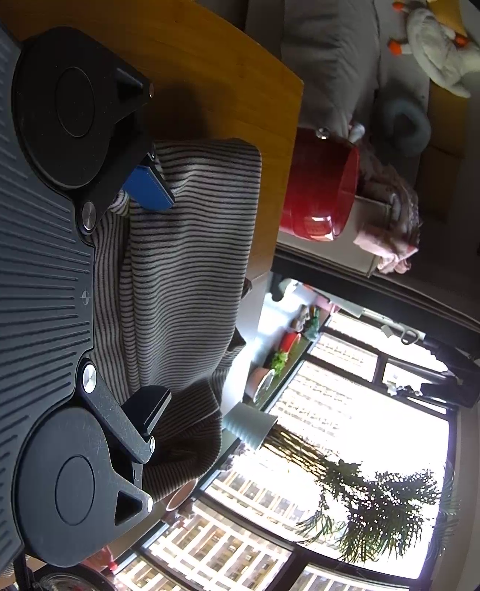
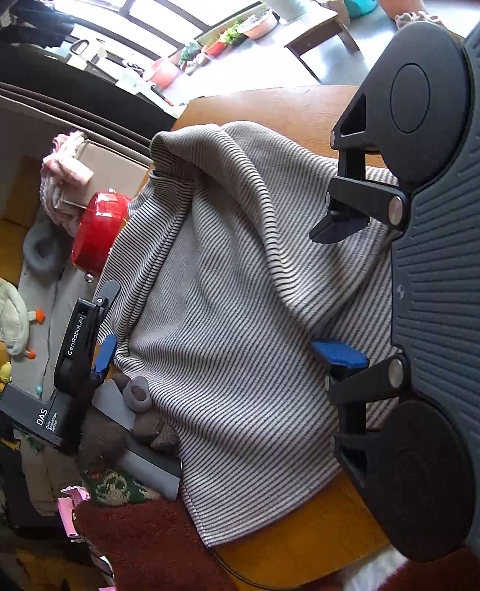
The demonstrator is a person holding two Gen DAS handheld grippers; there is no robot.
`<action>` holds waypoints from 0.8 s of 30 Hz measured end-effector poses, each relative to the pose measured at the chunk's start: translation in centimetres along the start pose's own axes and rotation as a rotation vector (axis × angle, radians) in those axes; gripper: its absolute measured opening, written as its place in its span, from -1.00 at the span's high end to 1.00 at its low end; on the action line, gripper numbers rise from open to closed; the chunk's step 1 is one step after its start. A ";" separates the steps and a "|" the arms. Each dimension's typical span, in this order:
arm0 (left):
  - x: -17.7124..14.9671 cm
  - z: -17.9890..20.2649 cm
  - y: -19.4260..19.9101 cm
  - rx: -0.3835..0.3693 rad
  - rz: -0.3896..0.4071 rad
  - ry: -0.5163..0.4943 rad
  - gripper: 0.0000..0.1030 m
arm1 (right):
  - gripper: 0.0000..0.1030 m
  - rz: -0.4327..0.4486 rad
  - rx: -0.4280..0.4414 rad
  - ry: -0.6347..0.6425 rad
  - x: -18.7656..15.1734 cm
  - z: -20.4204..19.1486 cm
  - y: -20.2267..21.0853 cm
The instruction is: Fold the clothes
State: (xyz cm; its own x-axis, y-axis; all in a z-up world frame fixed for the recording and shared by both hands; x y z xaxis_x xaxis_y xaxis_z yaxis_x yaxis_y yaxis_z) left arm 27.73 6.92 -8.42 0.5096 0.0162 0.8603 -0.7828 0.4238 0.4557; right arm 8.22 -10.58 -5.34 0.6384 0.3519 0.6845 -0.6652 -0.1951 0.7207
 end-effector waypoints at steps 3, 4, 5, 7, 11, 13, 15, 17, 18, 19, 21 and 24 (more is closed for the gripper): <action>0.1 0.0 0.1 -0.003 0.002 0.005 -1.00 | 0.77 0.056 -0.091 -0.086 3.3 4.3 1.4; 0.1 0.0 0.0 -0.003 0.001 0.005 -1.00 | 0.77 0.099 -0.144 -0.142 5.1 7.1 2.5; 0.2 0.0 0.0 -0.002 0.000 0.003 -1.00 | 0.77 0.163 -0.198 -0.216 7.2 10.5 4.2; 0.2 0.0 0.0 -0.001 0.000 0.000 -1.00 | 0.78 0.294 -0.284 -0.368 11.3 16.9 7.8; 0.2 -0.1 0.2 0.010 0.013 0.000 -1.00 | 0.78 0.466 -0.229 -0.532 17.9 21.9 11.9; 0.4 0.1 0.7 0.021 0.035 -0.013 -1.00 | 0.78 0.496 -0.162 -0.516 20.5 20.7 11.8; 0.6 1.5 1.7 -0.018 0.062 -0.068 -1.00 | 0.78 0.497 -0.057 -0.498 22.7 18.0 10.5; 0.5 3.4 2.2 -0.080 0.068 -0.120 -1.00 | 0.78 0.475 0.055 -0.477 24.9 14.7 8.2; 0.3 4.4 2.4 -0.111 0.066 -0.143 -1.00 | 0.78 0.460 0.107 -0.465 25.9 12.9 7.0; 0.0 5.4 2.4 -0.138 0.062 -0.167 -1.00 | 0.78 0.444 0.156 -0.449 26.9 10.9 5.6; -1.0 7.0 1.8 -0.152 0.029 -0.223 -1.00 | 0.78 0.415 0.222 -0.411 28.6 7.2 3.0; -1.6 7.8 1.5 -0.148 0.019 -0.269 -1.00 | 0.78 0.374 0.281 -0.355 30.6 2.8 -0.6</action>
State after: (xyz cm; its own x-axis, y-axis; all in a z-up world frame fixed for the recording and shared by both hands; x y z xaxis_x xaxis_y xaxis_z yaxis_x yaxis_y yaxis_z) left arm 22.95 0.52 -7.32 0.3673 -0.2066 0.9069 -0.7203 0.5537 0.4179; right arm 29.19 -2.25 15.49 0.5028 -0.1060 0.8578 -0.7728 -0.4996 0.3913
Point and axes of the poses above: each gripper's, at about its wrist camera, not at the fingertips, and y roughly against the way its jaws point, z to its right, x to its top, the point moved 9 cm from there along -y, roughly the way its jaws point, and after that the axes turned 9 degrees about -y, right-handed, at the moved point
